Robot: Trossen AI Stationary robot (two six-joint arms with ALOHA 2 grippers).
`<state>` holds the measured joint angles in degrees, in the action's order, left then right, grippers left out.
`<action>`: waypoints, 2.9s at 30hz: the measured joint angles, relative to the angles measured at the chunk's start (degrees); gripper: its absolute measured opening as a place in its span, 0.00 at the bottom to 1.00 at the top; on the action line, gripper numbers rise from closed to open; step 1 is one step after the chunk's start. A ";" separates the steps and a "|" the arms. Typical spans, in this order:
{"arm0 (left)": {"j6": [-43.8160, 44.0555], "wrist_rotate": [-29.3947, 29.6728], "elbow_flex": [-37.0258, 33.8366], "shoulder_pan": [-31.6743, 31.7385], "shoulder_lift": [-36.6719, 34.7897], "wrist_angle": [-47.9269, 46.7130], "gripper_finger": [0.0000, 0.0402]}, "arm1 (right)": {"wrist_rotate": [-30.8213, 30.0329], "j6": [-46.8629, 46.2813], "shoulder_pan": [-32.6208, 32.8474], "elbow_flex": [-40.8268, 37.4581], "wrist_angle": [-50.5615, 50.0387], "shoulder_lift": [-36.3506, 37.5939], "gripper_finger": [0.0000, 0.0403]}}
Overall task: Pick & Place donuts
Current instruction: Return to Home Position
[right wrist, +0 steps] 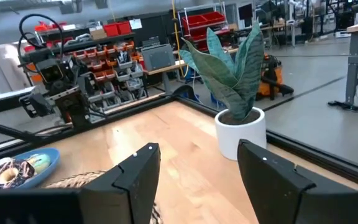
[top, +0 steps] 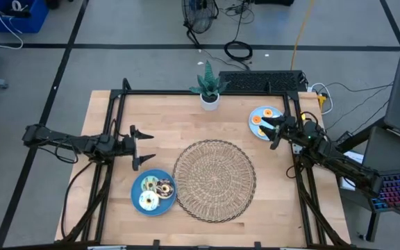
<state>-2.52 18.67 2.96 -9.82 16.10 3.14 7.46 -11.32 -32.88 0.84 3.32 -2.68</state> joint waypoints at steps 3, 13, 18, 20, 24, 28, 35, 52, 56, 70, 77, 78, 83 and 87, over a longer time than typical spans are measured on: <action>-0.20 -0.02 0.00 0.00 0.00 0.00 0.93 | 0.01 0.00 0.00 0.00 0.00 0.00 0.51; -0.20 -0.08 0.00 0.00 0.00 0.02 0.92 | 0.02 0.03 0.00 -0.04 -0.03 -0.02 0.51; -0.20 -0.08 0.00 0.00 0.00 0.02 0.92 | 0.03 0.03 0.00 -0.04 -0.05 -0.02 0.51; -0.20 -0.08 0.00 0.00 0.00 0.02 0.93 | 0.03 0.04 0.00 -0.04 -0.05 -0.02 0.51; -0.20 -0.08 0.00 0.00 0.00 0.02 0.94 | 0.03 0.04 0.00 -0.04 -0.07 -0.02 0.50; -0.20 -0.08 0.00 0.00 0.00 0.02 0.93 | 0.05 0.04 0.00 -0.04 -0.07 -0.02 0.50; -0.16 -0.10 0.00 0.00 0.00 0.02 0.92 | 0.05 0.02 0.00 -0.04 -0.09 -0.02 0.51; -0.20 -0.08 0.00 -0.02 0.00 0.04 0.93 | 0.07 0.01 0.00 -0.04 -0.12 -0.02 0.51; -0.20 -0.10 0.00 -0.01 0.00 0.04 0.94 | 0.07 0.02 0.00 -0.04 -0.12 -0.02 0.50; -0.22 -0.09 0.00 -0.02 0.00 0.04 0.93 | 0.07 0.01 0.00 -0.04 -0.12 -0.02 0.50; -0.22 -0.10 0.00 0.00 0.00 0.04 0.93 | 0.07 0.01 0.00 -0.04 -0.12 -0.02 0.51; -0.22 -0.10 0.00 -0.02 0.00 0.04 0.93 | 0.07 0.03 0.00 -0.04 -0.12 -0.02 0.51; -0.21 -0.10 0.00 0.00 0.00 0.04 0.92 | 0.07 0.01 0.00 -0.04 -0.12 -0.02 0.50; -0.22 -0.10 0.00 -0.02 0.00 0.04 0.94 | 0.07 0.01 0.00 -0.04 -0.12 -0.02 0.51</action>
<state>-2.74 18.57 2.96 -9.85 16.10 3.18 7.53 -11.31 -32.88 0.80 3.20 -2.70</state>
